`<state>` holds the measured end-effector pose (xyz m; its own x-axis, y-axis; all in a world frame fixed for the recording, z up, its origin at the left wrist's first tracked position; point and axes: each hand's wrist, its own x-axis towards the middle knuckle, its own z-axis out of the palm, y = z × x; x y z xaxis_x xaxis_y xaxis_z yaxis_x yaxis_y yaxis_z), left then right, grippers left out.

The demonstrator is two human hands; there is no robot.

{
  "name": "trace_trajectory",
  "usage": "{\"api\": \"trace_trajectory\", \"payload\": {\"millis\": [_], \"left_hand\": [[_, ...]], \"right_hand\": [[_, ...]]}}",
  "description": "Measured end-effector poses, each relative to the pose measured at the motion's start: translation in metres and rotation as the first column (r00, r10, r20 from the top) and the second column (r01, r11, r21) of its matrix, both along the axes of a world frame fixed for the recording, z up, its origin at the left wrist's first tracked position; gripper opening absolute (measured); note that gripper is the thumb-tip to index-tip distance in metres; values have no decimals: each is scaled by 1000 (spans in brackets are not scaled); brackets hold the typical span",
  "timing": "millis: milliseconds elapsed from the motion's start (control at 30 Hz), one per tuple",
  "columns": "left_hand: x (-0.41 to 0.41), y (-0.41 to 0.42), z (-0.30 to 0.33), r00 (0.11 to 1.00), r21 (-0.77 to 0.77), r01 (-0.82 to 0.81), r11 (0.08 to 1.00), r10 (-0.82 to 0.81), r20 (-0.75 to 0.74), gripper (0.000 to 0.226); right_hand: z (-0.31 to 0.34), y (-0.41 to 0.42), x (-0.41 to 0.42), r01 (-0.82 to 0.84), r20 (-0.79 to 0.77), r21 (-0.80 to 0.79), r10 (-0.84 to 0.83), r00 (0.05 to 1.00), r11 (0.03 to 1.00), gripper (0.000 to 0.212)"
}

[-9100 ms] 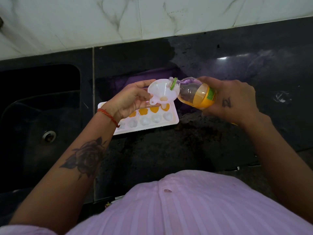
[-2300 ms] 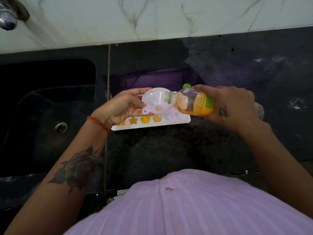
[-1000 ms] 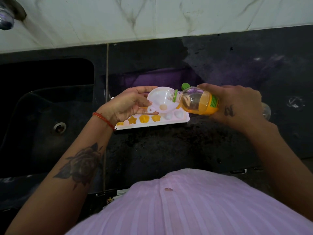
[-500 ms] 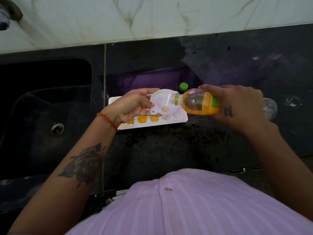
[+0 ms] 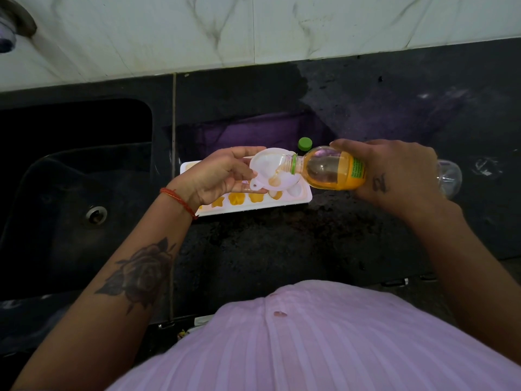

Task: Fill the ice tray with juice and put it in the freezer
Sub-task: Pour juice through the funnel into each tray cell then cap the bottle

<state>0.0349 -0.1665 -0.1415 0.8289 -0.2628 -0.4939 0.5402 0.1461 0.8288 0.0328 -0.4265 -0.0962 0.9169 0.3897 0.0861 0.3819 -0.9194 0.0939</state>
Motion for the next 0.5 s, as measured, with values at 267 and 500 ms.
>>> {"api": "trace_trajectory", "payload": {"millis": [267,500], "left_hand": [[1,1,2,1000,-27,-11,1000,11,-10,49],[6,-3,7,1000,-33,-12,999,12,-4,53]], "right_hand": [[0,-2,0,-1,-25,93,3,1000,996,65],[3,-8,1,53,-122,202,-29,992,978,84]]}}
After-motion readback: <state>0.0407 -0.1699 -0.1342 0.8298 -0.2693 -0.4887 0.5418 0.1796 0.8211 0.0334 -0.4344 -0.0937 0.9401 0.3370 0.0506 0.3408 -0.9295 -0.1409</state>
